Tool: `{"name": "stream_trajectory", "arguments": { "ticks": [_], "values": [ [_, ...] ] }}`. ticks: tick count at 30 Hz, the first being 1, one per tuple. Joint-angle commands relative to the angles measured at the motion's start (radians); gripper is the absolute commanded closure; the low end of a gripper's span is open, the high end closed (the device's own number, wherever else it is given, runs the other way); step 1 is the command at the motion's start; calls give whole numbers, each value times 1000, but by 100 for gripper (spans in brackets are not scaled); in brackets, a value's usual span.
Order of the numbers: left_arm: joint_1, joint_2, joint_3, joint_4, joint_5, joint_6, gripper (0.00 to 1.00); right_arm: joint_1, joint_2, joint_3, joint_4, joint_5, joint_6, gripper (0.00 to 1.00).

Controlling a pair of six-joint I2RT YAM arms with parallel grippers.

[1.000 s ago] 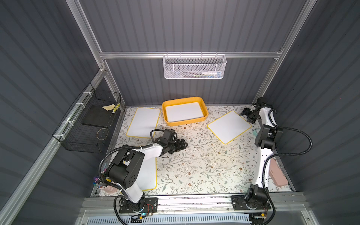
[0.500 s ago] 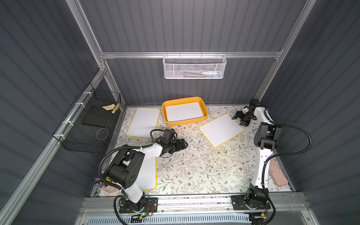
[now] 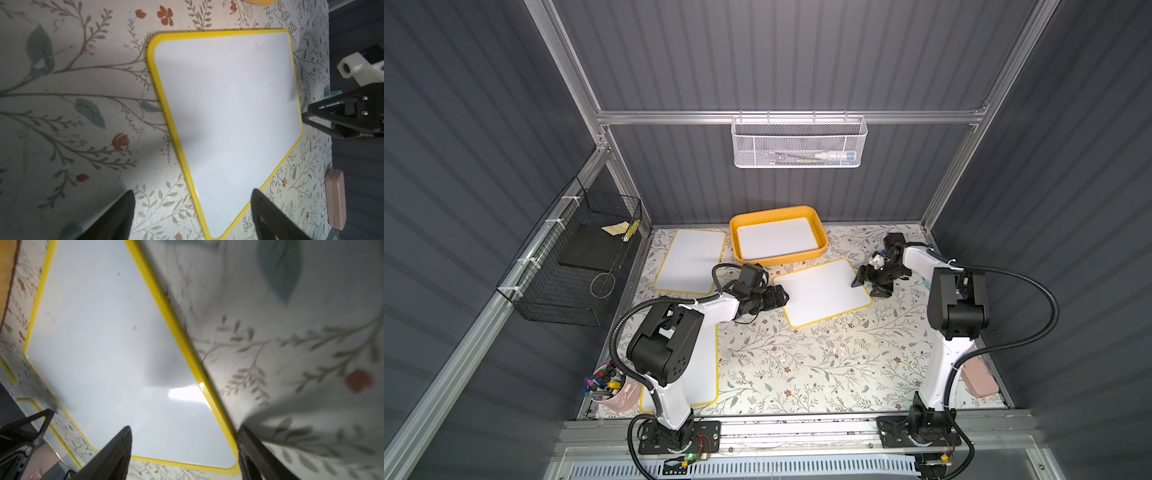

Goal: Put the whiteboard into the storage box
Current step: Move the whiteboard to the center of the board.

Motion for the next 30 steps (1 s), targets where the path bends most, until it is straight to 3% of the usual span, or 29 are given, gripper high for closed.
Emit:
{"name": "stream_trajectory", "arguments": {
  "ticks": [1,9,16,22,30],
  "values": [
    [4,13,6,-32,-18,22,13,44,-40,-78,41,-99,0,21],
    [12,-61,-76,-61,-117,16,12,35,-69,-52,58,22,-17,15],
    [25,-82,-74,-98,-179,14,12,4,-8,-23,180,-134,-19,15],
    [28,-41,-41,-127,-183,24,12,9,65,42,115,-211,-54,15],
    [23,33,-52,-42,-84,-22,13,18,66,2,96,-257,-78,15]
  ]
}}
